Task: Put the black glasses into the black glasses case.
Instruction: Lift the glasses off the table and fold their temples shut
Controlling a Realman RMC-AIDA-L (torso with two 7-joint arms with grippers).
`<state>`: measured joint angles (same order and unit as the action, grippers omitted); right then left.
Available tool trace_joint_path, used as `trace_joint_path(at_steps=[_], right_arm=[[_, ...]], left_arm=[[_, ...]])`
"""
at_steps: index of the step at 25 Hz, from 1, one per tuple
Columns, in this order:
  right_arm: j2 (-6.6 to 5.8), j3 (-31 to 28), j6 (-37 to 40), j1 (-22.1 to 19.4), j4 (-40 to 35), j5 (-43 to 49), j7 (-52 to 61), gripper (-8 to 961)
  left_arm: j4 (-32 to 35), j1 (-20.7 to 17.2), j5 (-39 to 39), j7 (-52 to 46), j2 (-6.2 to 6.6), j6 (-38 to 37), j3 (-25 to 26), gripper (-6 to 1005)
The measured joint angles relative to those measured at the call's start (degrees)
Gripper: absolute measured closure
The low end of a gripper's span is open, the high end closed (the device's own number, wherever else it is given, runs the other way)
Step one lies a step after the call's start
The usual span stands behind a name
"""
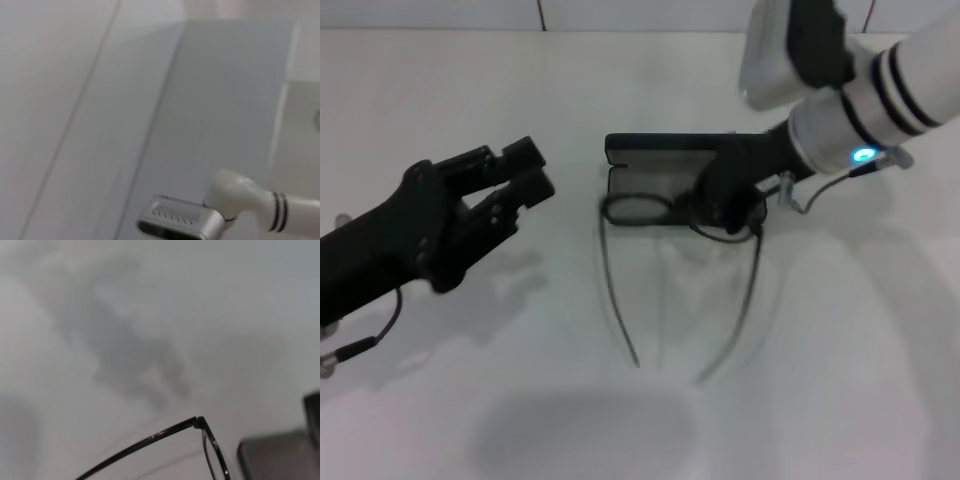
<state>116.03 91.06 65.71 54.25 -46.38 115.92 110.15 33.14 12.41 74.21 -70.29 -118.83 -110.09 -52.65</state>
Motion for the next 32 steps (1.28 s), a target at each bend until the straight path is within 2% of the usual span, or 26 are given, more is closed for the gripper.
trace_joint_path(at_steps=[2,4,6,10,14,17,19,25,29,32], right_arm=[[-0.03,-2.3,0.5,-4.4,-5.2,-3.6,-1.3,900],[-0.14,-4.9,1.4,-7.9,-7.7,-8.2,-3.8,900],[-0.20,-7.8,2.5,-10.7,-8.6,-12.0,-6.3,900],[-0.20,-13.2,6.8,-15.7,-8.4,-21.9,-12.6,899],[-0.26,-14.0,12.3,-20.8,-8.3,-31.6,-18.4,899],[-0.49,-14.5,15.7,-23.4,-8.3,-35.6,-19.7,899],[-0.42,-15.6,17.8,-24.0,-7.7,-36.3,-20.3,899],[-0.15,-16.3,22.9,-22.8,-3.4,-40.3,-22.6,899],[-0.13,-16.3,26.1,-21.6,-1.3,-42.6,-23.5,899],[-0.12,-16.3,27.3,-21.2,-0.3,-43.7,-23.7,899]], left_arm=[[0.0,0.0,0.0,0.4,0.23,-1.5,0.1,808],[-0.1,0.1,-0.1,1.4,-0.14,-1.9,0.5,811],[-0.7,0.5,-0.1,3.6,-0.68,-2.0,0.8,815],[-3.9,2.9,-0.2,7.4,-0.69,-3.6,0.8,821],[-4.8,5.4,-0.5,6.4,-0.70,-3.9,0.8,828],[-5.9,7.2,-0.9,7.2,-0.84,-3.9,0.0,914],[-6.8,8.5,-0.9,7.3,-0.84,-4.1,-0.7,971],[-10.1,12.4,-1.0,9.9,-0.96,-4.3,-6.9,964],[-13.9,14.3,-0.7,12.0,-1.09,-4.3,-7.4,964],[-14.8,14.2,-0.6,12.6,-1.10,-4.3,-7.4,964]])
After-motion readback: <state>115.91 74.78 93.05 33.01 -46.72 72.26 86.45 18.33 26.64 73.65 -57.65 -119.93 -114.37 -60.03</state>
